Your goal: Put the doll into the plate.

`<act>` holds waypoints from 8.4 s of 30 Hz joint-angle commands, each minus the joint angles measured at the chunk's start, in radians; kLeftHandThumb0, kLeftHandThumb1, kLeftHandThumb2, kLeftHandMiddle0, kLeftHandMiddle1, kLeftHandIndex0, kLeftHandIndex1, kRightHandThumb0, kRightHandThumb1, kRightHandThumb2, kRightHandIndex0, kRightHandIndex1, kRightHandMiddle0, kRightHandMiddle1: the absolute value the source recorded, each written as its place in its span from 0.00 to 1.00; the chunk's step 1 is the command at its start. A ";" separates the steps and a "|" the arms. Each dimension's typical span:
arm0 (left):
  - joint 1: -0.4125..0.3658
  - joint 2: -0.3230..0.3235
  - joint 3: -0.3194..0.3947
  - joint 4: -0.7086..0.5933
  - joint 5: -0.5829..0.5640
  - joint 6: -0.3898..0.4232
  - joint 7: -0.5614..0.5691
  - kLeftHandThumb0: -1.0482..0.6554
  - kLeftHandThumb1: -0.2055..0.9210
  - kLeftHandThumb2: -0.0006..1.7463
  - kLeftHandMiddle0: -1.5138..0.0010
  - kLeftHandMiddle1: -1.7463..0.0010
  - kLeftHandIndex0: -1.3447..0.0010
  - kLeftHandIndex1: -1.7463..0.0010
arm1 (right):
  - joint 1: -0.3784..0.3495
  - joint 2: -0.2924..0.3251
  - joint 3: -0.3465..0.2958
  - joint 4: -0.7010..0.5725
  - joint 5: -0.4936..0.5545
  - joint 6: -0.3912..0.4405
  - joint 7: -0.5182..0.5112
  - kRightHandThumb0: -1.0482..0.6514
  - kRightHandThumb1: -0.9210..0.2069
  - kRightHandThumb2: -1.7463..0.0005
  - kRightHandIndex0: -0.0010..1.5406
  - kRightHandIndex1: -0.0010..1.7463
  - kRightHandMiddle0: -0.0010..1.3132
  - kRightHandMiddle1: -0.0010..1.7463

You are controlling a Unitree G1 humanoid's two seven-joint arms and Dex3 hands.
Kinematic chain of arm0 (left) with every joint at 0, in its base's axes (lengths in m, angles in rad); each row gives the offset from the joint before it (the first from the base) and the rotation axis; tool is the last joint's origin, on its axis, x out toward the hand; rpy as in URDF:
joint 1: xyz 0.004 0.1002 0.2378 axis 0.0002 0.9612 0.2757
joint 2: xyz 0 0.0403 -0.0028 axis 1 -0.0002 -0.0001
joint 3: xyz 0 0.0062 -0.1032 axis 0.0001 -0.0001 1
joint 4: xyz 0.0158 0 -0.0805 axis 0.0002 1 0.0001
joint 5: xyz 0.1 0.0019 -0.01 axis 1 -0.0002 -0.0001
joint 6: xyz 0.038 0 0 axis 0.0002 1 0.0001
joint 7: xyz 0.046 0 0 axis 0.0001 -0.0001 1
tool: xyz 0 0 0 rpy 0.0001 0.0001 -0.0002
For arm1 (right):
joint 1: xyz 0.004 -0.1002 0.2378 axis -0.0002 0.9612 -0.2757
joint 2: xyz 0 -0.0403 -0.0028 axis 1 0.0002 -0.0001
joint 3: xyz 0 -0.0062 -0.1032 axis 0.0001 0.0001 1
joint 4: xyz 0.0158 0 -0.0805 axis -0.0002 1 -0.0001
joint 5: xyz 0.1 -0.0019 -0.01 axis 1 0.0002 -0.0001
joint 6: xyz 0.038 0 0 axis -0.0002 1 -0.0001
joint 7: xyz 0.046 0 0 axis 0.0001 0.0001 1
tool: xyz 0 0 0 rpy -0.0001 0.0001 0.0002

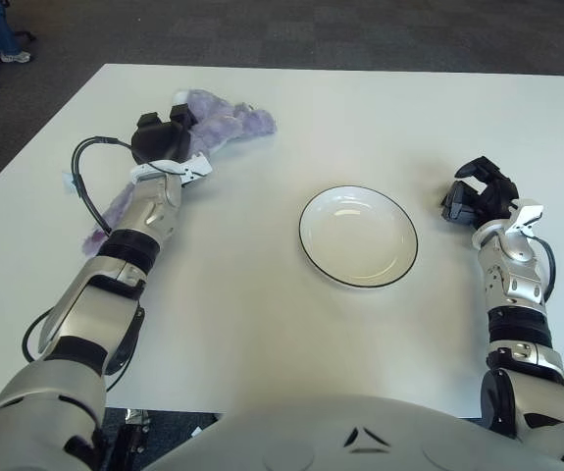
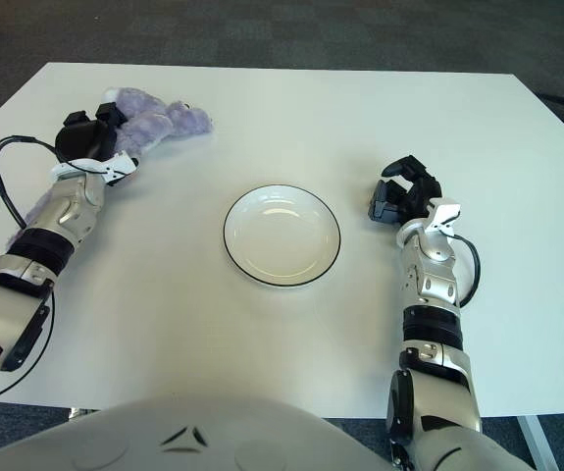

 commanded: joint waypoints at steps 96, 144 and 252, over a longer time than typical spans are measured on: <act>0.144 -0.006 0.173 -0.165 0.005 -0.456 0.501 0.93 0.32 0.87 0.51 0.00 0.27 0.00 | 0.036 -0.011 0.016 0.045 -0.004 0.074 0.026 0.62 0.74 0.09 0.52 0.99 0.41 1.00; 0.197 -0.072 0.233 -0.390 0.050 -0.556 0.592 0.92 0.33 0.86 0.52 0.00 0.28 0.00 | 0.016 -0.026 0.019 0.120 -0.002 0.019 0.061 0.62 0.75 0.09 0.52 0.99 0.42 1.00; 0.338 -0.206 0.150 -0.526 0.069 -0.966 0.182 0.92 0.35 0.84 0.53 0.00 0.33 0.00 | 0.006 -0.026 0.057 0.124 -0.024 0.025 0.050 0.62 0.77 0.08 0.54 0.98 0.44 1.00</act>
